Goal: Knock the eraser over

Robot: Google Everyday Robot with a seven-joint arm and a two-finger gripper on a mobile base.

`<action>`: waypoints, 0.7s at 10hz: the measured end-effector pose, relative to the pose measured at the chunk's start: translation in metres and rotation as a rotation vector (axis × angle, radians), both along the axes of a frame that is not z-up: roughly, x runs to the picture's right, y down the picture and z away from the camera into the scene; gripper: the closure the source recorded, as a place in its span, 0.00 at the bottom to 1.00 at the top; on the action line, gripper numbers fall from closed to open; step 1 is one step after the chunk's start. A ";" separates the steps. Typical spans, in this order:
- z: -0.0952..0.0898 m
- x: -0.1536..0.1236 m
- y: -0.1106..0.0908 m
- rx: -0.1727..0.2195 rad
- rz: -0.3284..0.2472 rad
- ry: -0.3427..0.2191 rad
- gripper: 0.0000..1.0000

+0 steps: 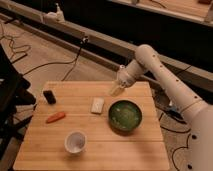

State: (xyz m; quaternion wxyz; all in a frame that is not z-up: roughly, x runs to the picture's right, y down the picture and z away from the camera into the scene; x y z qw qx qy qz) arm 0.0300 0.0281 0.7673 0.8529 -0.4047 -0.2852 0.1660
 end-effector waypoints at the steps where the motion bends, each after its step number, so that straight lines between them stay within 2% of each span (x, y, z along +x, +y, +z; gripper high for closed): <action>1: 0.002 -0.015 0.001 0.052 -0.004 0.002 1.00; 2: 0.000 -0.034 0.005 0.131 -0.022 0.002 1.00; 4: -0.003 -0.050 0.009 0.191 -0.034 -0.003 1.00; 7: -0.003 -0.053 0.009 0.201 -0.034 -0.003 1.00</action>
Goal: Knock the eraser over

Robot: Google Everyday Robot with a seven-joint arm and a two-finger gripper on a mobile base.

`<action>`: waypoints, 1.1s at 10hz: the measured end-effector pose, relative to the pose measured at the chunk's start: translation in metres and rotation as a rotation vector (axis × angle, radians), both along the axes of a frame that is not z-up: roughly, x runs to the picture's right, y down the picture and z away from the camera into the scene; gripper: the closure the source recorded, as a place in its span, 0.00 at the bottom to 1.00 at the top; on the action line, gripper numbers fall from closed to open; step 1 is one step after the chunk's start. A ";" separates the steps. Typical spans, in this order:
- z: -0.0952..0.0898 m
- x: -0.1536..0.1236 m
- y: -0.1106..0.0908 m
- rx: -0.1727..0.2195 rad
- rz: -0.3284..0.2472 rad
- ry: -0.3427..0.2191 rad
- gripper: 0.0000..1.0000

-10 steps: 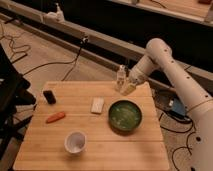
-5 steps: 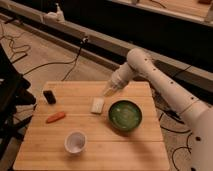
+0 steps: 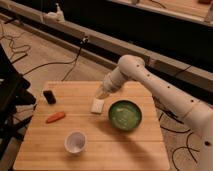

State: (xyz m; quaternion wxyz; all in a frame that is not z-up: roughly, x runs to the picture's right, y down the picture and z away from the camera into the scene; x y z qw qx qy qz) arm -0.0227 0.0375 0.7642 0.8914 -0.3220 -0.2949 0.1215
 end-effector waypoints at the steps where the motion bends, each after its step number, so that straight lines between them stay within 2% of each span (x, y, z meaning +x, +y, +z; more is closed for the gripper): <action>1: 0.002 -0.003 -0.002 0.007 0.004 -0.001 1.00; 3: 0.013 -0.034 0.004 0.004 -0.007 -0.031 1.00; 5: 0.030 -0.070 0.019 -0.024 -0.015 -0.059 1.00; 8: 0.058 -0.120 0.025 -0.040 0.004 -0.079 1.00; 10: 0.066 -0.149 0.027 -0.045 0.000 -0.103 1.00; 11: 0.067 -0.175 0.032 -0.056 -0.014 -0.140 1.00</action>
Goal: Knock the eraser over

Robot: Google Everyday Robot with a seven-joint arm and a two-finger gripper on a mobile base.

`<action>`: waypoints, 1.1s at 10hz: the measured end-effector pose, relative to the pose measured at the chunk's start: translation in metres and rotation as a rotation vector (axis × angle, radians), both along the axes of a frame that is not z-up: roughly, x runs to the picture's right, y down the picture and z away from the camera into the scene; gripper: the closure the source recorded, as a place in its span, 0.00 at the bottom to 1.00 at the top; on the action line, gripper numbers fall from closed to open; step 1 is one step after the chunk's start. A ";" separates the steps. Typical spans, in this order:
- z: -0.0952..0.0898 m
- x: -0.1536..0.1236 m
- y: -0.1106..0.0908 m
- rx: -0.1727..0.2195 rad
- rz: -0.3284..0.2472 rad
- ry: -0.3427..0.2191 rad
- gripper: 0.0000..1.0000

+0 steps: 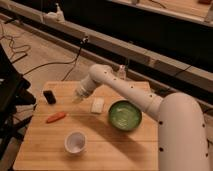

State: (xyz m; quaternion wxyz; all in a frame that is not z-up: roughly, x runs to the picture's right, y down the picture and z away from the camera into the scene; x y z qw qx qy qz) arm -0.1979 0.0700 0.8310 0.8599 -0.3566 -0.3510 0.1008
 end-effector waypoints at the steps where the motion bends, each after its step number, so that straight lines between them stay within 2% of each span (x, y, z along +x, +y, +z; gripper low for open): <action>1: -0.004 -0.020 0.006 -0.013 -0.018 -0.038 1.00; 7: -0.002 -0.017 0.002 -0.009 -0.012 -0.034 1.00; 9: 0.009 -0.025 -0.001 -0.012 -0.012 -0.041 1.00; 11: 0.029 -0.040 -0.003 -0.027 -0.013 -0.053 1.00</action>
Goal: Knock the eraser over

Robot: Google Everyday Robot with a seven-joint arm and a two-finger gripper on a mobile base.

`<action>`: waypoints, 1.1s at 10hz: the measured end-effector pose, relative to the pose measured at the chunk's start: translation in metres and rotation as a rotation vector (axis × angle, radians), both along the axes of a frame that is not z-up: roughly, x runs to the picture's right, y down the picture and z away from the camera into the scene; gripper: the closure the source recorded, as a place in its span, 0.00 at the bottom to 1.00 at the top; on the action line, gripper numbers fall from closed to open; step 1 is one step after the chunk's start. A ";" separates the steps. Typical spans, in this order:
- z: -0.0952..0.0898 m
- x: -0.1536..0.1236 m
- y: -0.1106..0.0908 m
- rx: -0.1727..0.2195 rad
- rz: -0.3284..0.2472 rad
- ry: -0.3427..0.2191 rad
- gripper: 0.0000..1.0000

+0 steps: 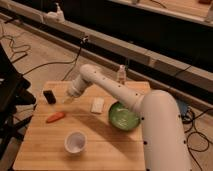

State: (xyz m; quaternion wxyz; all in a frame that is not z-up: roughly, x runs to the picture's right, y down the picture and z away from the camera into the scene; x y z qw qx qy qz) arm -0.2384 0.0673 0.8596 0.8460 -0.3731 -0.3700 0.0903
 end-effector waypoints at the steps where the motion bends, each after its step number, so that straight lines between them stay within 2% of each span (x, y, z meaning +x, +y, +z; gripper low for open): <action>1: 0.010 -0.006 -0.005 -0.001 0.003 0.002 1.00; 3: 0.031 -0.013 -0.035 0.033 0.024 0.025 1.00; 4: 0.035 -0.014 -0.044 0.044 0.024 0.032 1.00; 6: 0.046 -0.022 -0.075 0.086 0.034 0.046 1.00; 8: 0.050 -0.041 -0.093 0.118 0.042 0.029 1.00; 11: 0.055 -0.083 -0.100 0.141 0.037 -0.048 1.00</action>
